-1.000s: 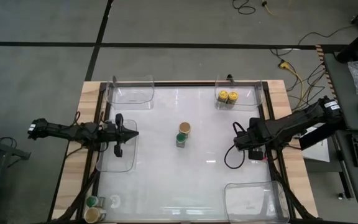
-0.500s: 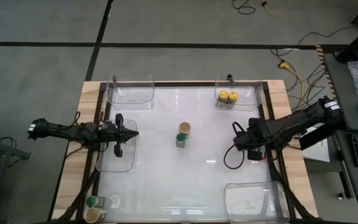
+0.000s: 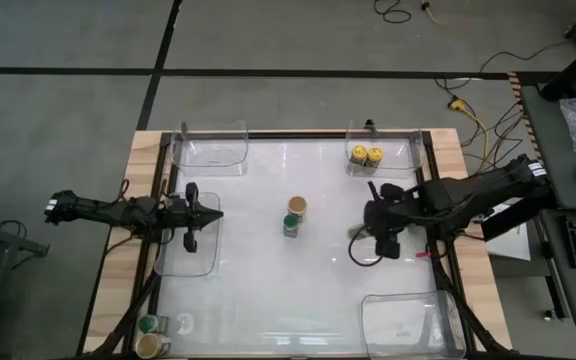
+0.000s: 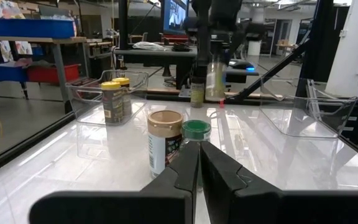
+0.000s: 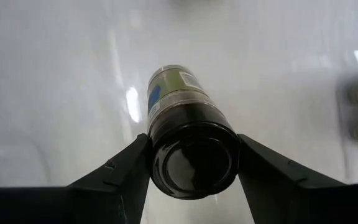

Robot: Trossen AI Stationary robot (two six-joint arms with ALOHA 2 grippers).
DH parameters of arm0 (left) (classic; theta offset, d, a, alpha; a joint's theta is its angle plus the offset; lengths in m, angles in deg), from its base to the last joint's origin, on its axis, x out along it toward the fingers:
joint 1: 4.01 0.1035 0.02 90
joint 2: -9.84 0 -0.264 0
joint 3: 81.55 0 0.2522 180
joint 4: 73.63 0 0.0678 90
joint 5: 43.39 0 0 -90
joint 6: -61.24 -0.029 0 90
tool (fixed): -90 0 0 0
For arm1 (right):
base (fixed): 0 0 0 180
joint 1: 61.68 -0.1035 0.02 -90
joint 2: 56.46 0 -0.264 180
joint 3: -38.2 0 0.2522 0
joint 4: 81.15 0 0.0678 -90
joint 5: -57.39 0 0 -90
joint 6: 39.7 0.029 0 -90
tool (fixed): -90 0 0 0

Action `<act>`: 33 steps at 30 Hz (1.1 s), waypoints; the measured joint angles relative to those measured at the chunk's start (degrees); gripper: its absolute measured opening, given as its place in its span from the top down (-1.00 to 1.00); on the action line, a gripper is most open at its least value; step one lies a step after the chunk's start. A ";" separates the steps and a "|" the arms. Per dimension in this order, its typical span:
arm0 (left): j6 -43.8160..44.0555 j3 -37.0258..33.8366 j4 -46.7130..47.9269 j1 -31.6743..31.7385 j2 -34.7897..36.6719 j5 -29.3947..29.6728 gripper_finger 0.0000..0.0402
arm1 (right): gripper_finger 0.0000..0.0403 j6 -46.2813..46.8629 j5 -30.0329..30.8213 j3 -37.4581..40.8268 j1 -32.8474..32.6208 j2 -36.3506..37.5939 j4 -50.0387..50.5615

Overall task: Sort spices by type
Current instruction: Put the left black seasoning bottle into the bottom right transparent bin

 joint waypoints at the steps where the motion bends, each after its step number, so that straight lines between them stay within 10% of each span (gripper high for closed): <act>1: 0.00 0.00 0.02 -0.02 0.00 0.00 0.99 | -0.02 -0.84 0.00 -0.55 0.00 -0.08 -2.63; 20: -0.01 0.00 0.02 0.00 0.00 0.00 0.99 | 0.02 -15.55 -6.16 -14.06 -1.49 -11.83 -10.03; 33: 0.00 0.00 0.02 -0.02 -0.01 0.00 0.99 | 0.02 -5.05 -7.98 -33.58 -12.42 -26.46 2.85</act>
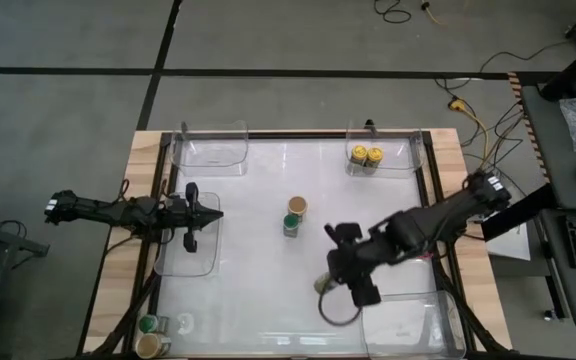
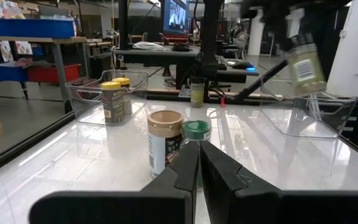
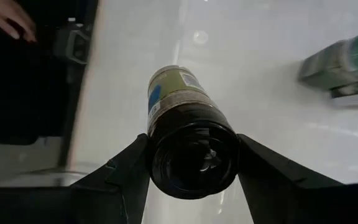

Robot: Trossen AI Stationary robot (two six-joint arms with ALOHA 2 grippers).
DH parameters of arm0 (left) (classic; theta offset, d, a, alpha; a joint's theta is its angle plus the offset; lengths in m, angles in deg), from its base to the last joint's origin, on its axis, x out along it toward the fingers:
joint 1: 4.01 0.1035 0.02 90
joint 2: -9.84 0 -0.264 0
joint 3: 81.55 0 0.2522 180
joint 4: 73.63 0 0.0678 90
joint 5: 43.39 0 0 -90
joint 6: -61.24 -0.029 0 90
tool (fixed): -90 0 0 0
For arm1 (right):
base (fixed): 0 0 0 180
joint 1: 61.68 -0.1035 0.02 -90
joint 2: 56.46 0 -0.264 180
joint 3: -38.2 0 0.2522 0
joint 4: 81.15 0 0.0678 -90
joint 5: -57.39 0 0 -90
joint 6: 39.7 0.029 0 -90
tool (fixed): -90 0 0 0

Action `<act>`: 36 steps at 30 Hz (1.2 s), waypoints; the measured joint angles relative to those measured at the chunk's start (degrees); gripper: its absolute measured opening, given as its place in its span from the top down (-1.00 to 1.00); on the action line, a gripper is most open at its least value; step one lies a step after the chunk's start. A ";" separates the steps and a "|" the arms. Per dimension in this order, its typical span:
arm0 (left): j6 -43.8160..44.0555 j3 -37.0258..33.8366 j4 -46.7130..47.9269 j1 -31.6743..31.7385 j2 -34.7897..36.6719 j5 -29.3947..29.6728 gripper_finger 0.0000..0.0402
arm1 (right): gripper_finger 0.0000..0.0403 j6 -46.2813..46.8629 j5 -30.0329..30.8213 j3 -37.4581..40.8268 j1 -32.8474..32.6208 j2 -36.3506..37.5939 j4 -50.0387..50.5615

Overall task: Sort spices by type
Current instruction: Put the left black seasoning bottle into the bottom right transparent bin

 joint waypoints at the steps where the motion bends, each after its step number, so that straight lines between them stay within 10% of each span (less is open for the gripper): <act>1: -0.01 0.00 0.00 0.01 0.01 0.00 0.99 | 0.02 0.81 -0.04 -1.97 -1.03 -1.18 1.42; 11: -0.02 0.00 0.00 0.02 0.00 0.00 0.99 | 0.02 9.41 -0.55 -12.98 -9.56 -8.65 13.83; 36: -0.01 0.00 -0.01 0.01 -0.01 0.00 0.99 | 0.02 34.29 -1.52 -12.90 -22.76 -10.69 22.97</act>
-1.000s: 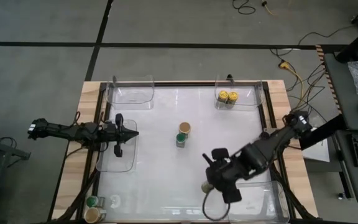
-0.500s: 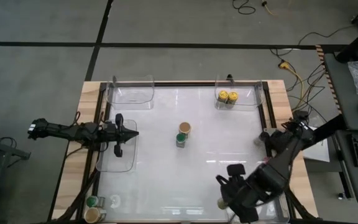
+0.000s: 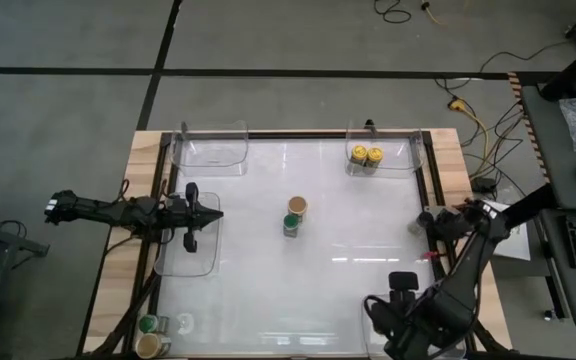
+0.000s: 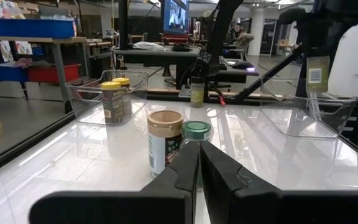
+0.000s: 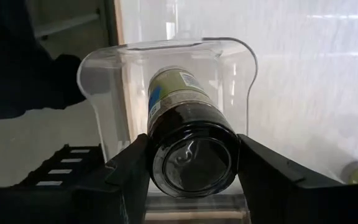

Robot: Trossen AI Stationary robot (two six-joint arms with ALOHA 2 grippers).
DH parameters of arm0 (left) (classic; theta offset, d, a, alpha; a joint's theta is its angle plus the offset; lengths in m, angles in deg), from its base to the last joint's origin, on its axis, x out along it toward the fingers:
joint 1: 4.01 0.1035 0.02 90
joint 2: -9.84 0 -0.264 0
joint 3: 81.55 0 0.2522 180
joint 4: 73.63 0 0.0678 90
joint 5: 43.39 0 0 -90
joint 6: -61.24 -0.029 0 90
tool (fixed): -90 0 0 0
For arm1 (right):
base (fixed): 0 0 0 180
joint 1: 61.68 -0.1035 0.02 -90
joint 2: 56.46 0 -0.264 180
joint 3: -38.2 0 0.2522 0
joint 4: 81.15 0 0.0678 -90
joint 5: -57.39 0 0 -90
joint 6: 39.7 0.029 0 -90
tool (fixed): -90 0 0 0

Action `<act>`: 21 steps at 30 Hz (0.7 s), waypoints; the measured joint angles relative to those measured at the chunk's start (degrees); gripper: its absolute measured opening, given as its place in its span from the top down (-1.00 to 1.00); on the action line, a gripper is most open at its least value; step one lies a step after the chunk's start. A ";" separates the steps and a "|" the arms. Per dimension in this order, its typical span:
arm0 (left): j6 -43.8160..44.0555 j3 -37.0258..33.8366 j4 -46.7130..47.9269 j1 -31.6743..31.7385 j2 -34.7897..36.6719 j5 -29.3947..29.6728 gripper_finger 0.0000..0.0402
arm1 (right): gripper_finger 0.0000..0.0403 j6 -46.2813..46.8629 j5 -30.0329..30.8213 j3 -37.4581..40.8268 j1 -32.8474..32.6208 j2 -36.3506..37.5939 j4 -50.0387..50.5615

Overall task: Sort spices by type
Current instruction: Put the left black seasoning bottle into the bottom right transparent bin

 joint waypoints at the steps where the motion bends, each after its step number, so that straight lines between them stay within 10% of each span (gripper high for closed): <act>1: 0.01 0.00 0.01 -0.01 0.01 0.00 0.99 | 0.02 -0.10 0.01 0.00 0.00 -0.54 0.00; 21: 0.00 0.00 0.01 -0.01 0.01 0.00 0.99 | 0.02 -1.87 -4.69 6.33 -1.27 -7.89 -8.00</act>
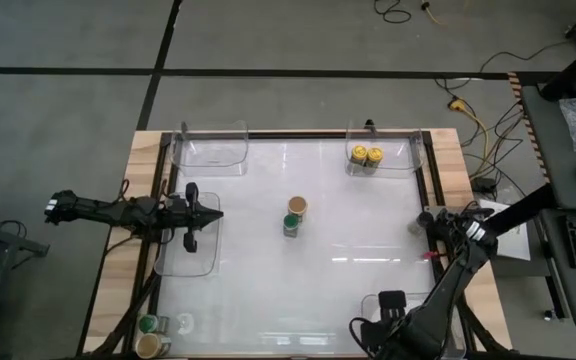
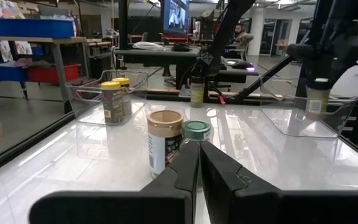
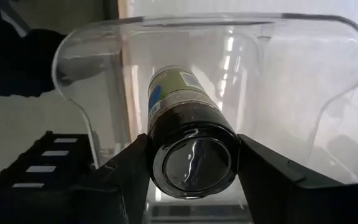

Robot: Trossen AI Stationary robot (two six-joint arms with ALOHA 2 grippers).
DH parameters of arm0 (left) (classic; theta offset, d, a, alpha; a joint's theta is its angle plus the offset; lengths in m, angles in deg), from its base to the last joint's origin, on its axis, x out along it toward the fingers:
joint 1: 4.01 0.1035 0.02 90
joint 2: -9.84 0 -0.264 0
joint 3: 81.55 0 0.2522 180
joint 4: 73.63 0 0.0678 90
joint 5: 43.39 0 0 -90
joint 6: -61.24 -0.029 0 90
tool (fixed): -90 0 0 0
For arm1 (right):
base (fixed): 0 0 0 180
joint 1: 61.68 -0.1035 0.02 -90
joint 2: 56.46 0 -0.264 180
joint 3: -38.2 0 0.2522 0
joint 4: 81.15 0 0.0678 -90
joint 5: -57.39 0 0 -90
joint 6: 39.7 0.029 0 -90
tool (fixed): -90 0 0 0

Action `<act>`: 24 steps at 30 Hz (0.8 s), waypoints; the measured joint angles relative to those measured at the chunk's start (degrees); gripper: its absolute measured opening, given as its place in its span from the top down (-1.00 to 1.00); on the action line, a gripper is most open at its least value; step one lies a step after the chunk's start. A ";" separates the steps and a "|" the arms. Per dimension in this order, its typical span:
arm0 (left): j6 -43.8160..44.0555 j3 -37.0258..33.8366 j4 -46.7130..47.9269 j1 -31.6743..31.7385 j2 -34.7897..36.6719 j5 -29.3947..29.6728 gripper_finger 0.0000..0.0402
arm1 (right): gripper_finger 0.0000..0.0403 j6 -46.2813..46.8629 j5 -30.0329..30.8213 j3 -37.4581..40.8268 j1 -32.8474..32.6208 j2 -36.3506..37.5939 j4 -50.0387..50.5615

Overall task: Sort spices by type
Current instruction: Put the left black seasoning bottle into the bottom right transparent bin

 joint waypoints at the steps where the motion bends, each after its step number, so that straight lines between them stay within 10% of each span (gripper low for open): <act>1: 0.01 0.00 0.00 0.02 0.01 0.00 0.99 | 0.02 0.06 0.40 0.45 -0.10 0.01 -0.18; 24: 0.00 0.00 -0.01 0.00 0.00 0.00 0.99 | 0.01 5.73 0.86 4.18 -0.10 -0.01 -7.67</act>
